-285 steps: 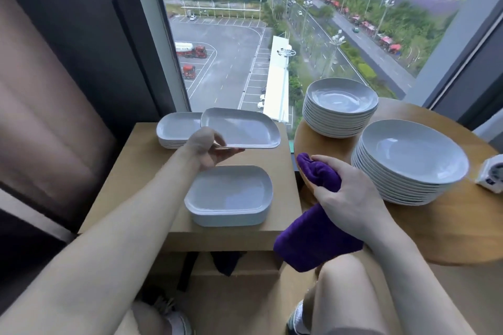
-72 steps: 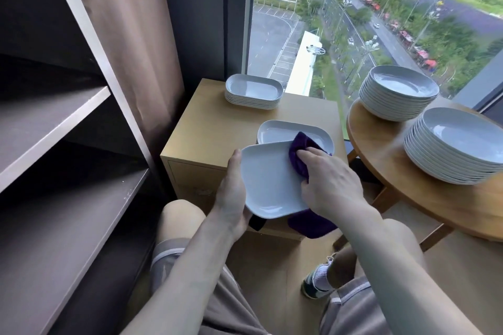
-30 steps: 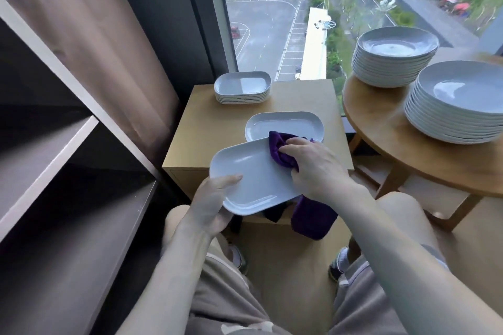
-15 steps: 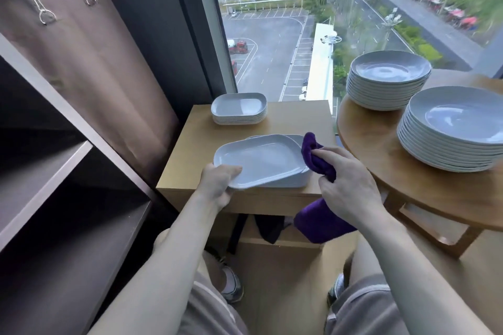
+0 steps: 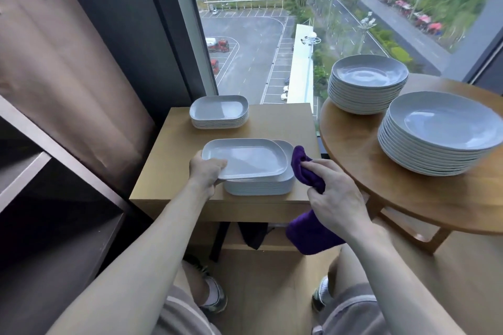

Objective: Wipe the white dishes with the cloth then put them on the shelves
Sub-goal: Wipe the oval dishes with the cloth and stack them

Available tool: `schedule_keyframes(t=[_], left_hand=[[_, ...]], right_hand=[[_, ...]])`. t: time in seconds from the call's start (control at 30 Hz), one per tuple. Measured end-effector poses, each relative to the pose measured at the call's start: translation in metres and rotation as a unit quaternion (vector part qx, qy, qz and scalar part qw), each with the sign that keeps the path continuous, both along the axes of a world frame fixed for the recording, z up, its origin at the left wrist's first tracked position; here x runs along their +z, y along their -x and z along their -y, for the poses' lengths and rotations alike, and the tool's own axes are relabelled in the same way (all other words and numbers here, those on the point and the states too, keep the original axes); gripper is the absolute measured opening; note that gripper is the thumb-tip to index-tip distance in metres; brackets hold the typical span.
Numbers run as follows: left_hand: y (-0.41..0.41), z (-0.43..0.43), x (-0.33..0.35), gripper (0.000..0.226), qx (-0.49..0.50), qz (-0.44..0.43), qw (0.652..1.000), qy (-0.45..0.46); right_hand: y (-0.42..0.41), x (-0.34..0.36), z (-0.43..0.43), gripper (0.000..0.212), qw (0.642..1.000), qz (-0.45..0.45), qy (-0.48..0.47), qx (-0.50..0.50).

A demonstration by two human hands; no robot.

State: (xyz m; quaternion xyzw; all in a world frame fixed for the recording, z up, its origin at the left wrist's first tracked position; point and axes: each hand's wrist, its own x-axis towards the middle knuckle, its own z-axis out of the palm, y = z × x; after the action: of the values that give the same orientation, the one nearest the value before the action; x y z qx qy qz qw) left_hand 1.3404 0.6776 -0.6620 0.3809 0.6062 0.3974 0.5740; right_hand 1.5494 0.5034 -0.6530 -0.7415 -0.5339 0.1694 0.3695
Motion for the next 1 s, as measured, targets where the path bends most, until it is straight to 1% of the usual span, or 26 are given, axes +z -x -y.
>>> schedule_keyframes(t=[0.1,0.17,0.27,0.47,0.57,0.73,0.9,0.93,1.0], left_hand=[[-0.002,-0.006,-0.007,0.037,-0.011,-0.098,0.993,-0.058],[-0.004,-0.009,-0.010,0.036,-0.021,-0.152,0.985,-0.079],[-0.007,-0.013,-0.016,0.045,-0.026,-0.209,0.975,-0.075],[-0.010,-0.022,-0.030,0.053,-0.047,-0.310,0.947,-0.070],[-0.012,-0.022,-0.040,0.055,-0.059,-0.307,0.948,-0.060],[-0.014,-0.021,-0.050,0.062,-0.082,-0.300,0.947,-0.081],[-0.010,-0.024,-0.053,0.066,-0.128,-0.324,0.934,-0.081],[-0.007,-0.029,-0.053,0.066,-0.139,-0.319,0.935,-0.073],[0.000,-0.045,-0.050,0.068,-0.143,-0.268,0.952,-0.045]], right_hand=[[0.004,0.000,-0.005,0.051,1.000,-0.004,0.002,-0.003],[0.008,0.000,-0.008,0.050,1.000,-0.007,0.001,-0.004],[0.014,-0.001,-0.011,0.049,1.000,-0.023,-0.006,-0.001],[0.021,-0.007,-0.017,0.048,0.999,-0.034,0.003,0.002],[0.025,-0.006,-0.022,0.047,1.000,-0.025,0.005,0.008],[0.030,-0.008,-0.030,0.048,0.999,-0.028,0.006,0.016],[0.028,-0.004,-0.050,0.051,0.999,-0.027,0.023,0.022],[0.027,0.000,-0.057,0.050,0.999,-0.026,0.025,0.024],[0.025,0.009,-0.071,0.050,0.999,-0.032,0.030,0.029]])
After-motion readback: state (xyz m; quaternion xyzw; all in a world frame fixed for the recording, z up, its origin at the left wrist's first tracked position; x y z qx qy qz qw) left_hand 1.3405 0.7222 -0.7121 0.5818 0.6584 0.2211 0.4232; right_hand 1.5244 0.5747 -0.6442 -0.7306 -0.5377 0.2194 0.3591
